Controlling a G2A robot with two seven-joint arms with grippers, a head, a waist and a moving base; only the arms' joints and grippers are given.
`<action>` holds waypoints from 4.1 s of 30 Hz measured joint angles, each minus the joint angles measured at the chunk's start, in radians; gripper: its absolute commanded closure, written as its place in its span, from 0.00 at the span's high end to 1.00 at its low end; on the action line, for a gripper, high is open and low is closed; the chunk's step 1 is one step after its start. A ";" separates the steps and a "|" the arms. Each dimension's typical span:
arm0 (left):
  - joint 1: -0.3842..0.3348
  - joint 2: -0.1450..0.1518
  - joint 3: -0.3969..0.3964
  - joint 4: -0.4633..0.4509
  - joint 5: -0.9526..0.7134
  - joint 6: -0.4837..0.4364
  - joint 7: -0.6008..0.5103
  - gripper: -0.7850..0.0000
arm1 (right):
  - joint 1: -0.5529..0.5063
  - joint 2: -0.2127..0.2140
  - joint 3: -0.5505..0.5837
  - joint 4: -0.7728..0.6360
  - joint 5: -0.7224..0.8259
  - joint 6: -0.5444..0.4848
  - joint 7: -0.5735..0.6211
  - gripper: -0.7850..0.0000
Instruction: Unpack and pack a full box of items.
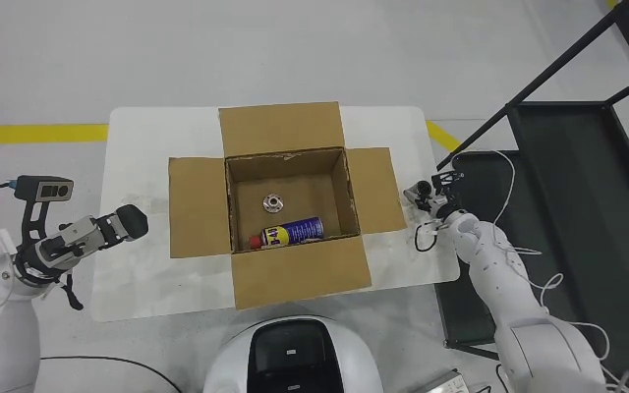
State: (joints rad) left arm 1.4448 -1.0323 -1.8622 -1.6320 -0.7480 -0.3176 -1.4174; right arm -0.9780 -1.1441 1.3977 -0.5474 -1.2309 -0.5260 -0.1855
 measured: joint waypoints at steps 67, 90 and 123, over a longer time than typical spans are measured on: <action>0.000 0.000 0.000 0.000 0.000 0.000 0.000 1.00 | -0.309 0.067 -0.097 -1.139 0.198 -0.165 0.381 0.00; 0.007 0.003 -0.008 -0.009 0.049 0.017 0.057 1.00 | 0.197 -0.083 -0.588 -0.538 0.121 -0.121 0.481 0.00; -0.349 0.002 0.296 0.494 0.196 -0.106 0.027 1.00 | -0.193 0.067 -0.212 -0.946 0.531 -0.486 0.367 1.00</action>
State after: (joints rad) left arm 1.0958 -1.0299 -1.5659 -1.1375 -0.5521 -0.4232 -1.3903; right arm -1.1712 -1.0771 1.1859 -1.4931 -0.6997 -1.0122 0.1813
